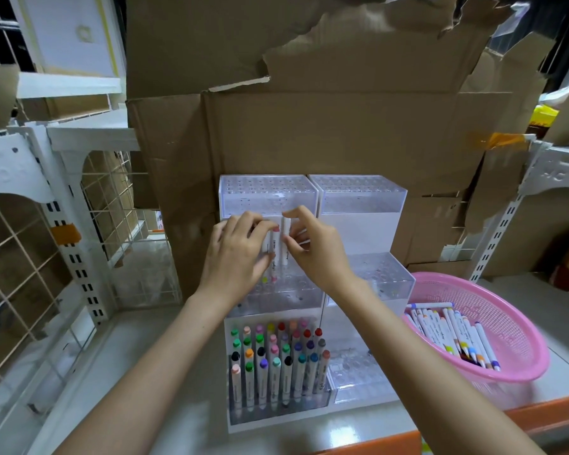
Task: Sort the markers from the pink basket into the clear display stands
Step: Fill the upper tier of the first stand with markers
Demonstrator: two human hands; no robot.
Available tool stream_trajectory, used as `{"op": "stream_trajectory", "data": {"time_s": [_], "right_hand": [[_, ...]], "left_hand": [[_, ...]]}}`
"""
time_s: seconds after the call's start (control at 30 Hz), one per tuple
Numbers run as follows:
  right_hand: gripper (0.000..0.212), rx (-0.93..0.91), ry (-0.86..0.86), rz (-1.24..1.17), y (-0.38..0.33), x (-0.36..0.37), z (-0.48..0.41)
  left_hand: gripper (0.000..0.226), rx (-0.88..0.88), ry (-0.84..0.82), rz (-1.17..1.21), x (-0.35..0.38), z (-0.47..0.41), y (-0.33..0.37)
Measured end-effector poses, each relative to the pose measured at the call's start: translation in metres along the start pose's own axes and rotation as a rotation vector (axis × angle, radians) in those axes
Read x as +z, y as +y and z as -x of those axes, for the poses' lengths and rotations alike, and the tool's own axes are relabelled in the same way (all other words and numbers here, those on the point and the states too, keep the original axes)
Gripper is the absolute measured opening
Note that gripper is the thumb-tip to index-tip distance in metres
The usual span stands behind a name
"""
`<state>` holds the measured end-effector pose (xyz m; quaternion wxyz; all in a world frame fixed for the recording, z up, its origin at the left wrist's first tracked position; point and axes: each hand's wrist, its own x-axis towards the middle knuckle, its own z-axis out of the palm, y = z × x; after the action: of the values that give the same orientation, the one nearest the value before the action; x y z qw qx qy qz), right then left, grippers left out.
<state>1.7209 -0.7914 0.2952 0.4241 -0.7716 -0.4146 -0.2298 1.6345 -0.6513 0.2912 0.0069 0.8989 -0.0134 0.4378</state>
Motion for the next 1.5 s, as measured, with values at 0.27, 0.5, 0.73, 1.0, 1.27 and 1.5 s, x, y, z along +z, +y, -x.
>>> {"op": "stream_trajectory", "data": {"time_s": [0.27, 0.5, 0.73, 1.0, 1.27, 1.5], "right_hand": [[0.028, 0.0, -0.014, 0.022, 0.002, 0.0, 0.003], [0.017, -0.061, 0.032, -0.002, 0.005, 0.001, 0.006], [0.007, -0.045, 0.027, 0.021, 0.008, 0.0, -0.002], [0.017, -0.055, -0.018, 0.128, 0.001, -0.001, 0.0], [0.046, -0.131, -0.134, 0.283, 0.003, -0.005, 0.019], [0.065, -0.137, -0.235, 0.469, -0.002, -0.02, 0.028]], "left_hand": [[0.043, -0.009, -0.002, 0.022, -0.001, 0.001, 0.0], [0.036, -0.02, 0.0, 0.034, -0.002, -0.003, -0.001], [0.041, 0.018, 0.006, 0.0, -0.004, 0.0, -0.001], [0.05, 0.028, -0.035, -0.035, -0.006, 0.003, 0.0], [0.061, 0.038, -0.154, -0.059, -0.011, 0.008, -0.002], [0.068, 0.013, -0.215, -0.09, -0.022, 0.01, 0.01]]}}
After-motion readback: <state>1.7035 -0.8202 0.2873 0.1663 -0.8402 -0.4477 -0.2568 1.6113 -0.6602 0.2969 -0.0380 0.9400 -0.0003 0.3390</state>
